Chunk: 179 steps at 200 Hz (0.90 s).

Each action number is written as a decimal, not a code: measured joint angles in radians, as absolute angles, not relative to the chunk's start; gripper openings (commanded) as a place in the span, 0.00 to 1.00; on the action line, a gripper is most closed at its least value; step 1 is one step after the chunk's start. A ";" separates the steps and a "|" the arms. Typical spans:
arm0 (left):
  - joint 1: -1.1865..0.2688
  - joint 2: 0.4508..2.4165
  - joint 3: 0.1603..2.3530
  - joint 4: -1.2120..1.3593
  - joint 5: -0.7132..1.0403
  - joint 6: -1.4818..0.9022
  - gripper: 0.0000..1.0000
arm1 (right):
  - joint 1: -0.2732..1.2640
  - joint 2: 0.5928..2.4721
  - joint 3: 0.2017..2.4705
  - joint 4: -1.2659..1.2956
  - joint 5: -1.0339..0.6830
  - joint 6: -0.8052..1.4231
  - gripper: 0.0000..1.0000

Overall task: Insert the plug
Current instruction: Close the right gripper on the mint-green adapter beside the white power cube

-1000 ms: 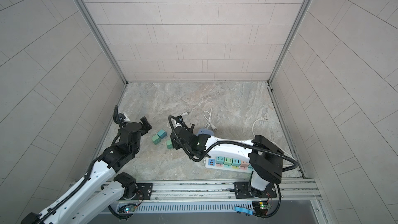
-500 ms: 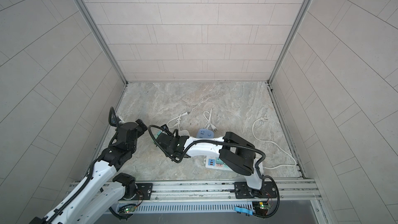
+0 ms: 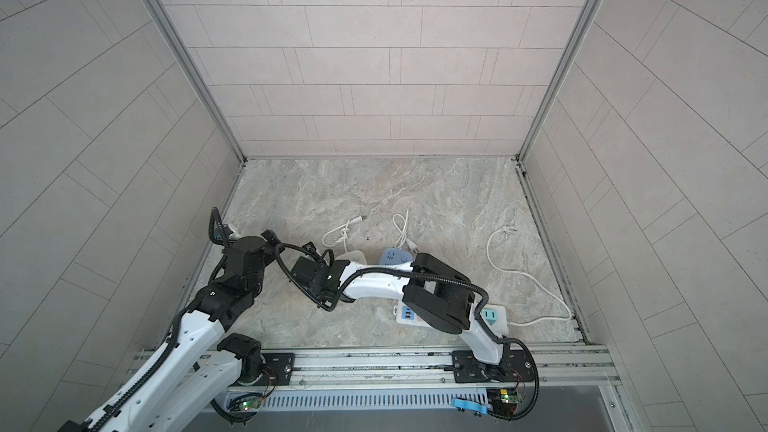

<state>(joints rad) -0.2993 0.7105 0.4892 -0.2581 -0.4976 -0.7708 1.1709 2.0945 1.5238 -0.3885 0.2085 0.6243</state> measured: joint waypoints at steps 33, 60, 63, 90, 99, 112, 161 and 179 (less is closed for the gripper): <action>-0.299 0.710 0.489 -0.258 -0.496 -0.771 0.96 | 1.171 2.112 1.559 -0.421 0.226 0.624 0.47; -0.299 0.709 0.489 -0.258 -0.493 -0.771 0.96 | 1.171 2.137 1.582 -0.431 0.253 0.621 0.48; -0.299 0.709 0.489 -0.258 -0.493 -0.771 0.96 | 1.171 2.137 1.582 -0.433 0.253 0.621 0.48; -0.299 0.710 0.489 -0.257 -0.490 -0.771 0.96 | 1.172 2.137 1.582 -0.450 0.270 0.622 0.49; -0.299 0.710 0.489 -0.257 -0.490 -0.771 0.96 | 1.174 2.137 1.582 -0.458 0.273 0.621 0.49; -0.299 0.712 0.489 -0.257 -0.490 -0.772 0.96 | 1.178 2.137 1.582 -0.467 0.279 0.621 0.50; -0.294 0.712 0.489 -0.257 -0.487 -0.774 0.96 | 1.189 2.146 1.581 -0.477 0.289 0.622 0.51; -0.294 0.712 0.489 -0.257 -0.485 -0.776 0.96 | 1.189 2.151 1.579 -0.476 0.286 0.622 0.51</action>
<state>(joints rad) -0.2939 0.7120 0.4889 -0.2569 -0.4850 -0.7765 1.1893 2.1509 1.5795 -0.4755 0.2859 0.6216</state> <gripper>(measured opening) 0.959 0.507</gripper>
